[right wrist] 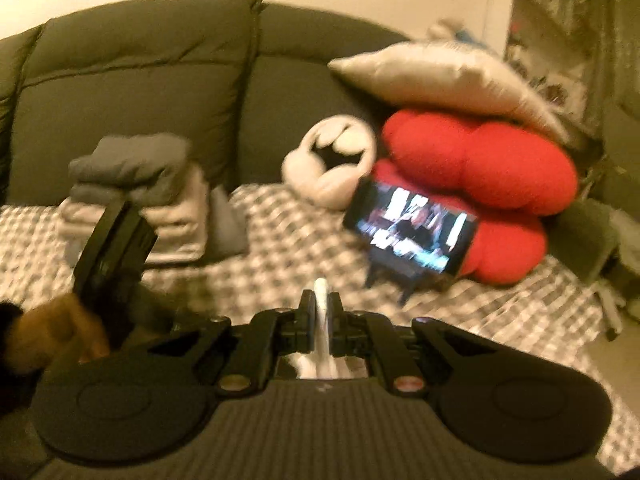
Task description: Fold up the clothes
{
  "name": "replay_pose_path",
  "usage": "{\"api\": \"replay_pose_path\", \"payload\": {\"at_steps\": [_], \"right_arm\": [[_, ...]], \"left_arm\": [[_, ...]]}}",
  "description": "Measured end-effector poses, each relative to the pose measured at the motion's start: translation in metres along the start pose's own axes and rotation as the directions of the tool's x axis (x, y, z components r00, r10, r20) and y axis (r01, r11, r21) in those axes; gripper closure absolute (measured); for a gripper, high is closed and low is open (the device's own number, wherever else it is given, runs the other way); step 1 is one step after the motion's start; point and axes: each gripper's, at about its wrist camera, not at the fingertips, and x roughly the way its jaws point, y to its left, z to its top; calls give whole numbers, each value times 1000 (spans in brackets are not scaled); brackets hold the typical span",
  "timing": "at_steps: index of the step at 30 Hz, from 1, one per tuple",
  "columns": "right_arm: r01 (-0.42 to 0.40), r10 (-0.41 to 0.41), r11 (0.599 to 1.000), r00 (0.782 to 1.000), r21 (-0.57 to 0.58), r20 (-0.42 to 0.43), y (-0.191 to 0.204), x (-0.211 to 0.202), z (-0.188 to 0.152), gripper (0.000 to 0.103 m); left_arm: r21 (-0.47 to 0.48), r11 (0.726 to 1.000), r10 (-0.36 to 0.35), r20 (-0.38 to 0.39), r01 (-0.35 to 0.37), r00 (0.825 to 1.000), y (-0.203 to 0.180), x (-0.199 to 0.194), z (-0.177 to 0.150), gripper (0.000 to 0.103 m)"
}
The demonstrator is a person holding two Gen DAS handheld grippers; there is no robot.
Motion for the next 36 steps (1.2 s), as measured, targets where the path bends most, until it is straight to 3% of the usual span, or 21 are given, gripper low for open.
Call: {"api": "replay_pose_path", "payload": {"at_steps": [2,6,10,15,26,36], "right_arm": [[11,-11,1000,1000,3,14,1,-2,4,97],[30,-30,999,1000,19,8,-4,1,0,97],[38,-38,999,999,35,9,-10,-3,-5,97],[20,-22,999,999,48,33,-10,-9,-1,97],[0,-2,999,999,36,36,-10,-16,-5,97],[-35,34,999,997,14,63,-21,-28,-16,97]], "left_arm": [[34,999,-21,14,21,1000,-6,-1,-2,76],[180,984,-11,66,-1,998,-27,-7,-6,87],[233,972,-22,153,-14,988,-32,-19,-4,87],[240,968,49,105,-73,993,-34,-2,-5,87],[316,949,-31,110,-6,993,-51,-10,-14,98],[497,865,0,122,-61,993,-76,-14,-27,99]]}}
